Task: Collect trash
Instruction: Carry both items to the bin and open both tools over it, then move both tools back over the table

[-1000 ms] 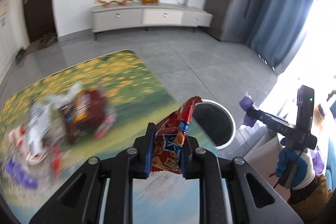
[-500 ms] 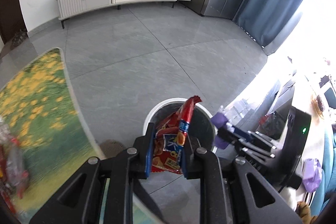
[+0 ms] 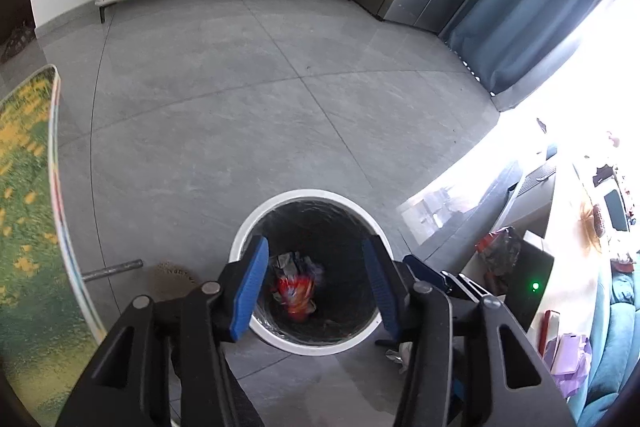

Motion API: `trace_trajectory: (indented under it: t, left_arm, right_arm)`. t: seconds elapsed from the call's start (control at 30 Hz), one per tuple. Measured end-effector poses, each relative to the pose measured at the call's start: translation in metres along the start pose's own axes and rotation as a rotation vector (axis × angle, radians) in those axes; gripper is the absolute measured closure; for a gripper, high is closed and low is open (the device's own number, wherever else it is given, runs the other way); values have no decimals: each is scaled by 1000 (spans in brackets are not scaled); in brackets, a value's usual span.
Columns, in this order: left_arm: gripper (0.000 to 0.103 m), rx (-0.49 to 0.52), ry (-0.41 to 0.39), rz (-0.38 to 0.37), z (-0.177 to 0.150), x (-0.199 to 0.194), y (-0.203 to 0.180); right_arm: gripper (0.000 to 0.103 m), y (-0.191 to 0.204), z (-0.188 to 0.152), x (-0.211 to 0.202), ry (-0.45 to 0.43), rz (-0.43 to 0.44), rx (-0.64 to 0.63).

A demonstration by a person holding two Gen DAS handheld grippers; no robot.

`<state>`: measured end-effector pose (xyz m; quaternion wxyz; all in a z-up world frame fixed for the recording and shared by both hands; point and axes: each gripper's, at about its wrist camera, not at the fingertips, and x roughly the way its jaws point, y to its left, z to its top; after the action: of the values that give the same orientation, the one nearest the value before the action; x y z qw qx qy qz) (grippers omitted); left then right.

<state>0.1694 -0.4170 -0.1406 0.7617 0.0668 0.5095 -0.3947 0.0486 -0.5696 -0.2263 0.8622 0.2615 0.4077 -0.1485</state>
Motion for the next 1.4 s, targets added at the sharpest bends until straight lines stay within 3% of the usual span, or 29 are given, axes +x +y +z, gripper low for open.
trace_trajectory:
  t: [0.3, 0.67, 1.17, 1.4]
  left_arm:
    - [55, 35, -164, 37, -14, -64, -4]
    - [55, 56, -282, 161, -52, -162, 17]
    - [55, -51, -442, 377, -145, -305, 113]
    - [55, -180, -513, 445, -195, -366, 177]
  right_arm:
    - [56, 11, 4, -35, -76, 0, 1]
    - [51, 71, 8, -119, -233, 32, -109]
    - [48, 181, -1, -201, -356, 135, -317]
    - [48, 238, -7, -215, -365, 161, -432]
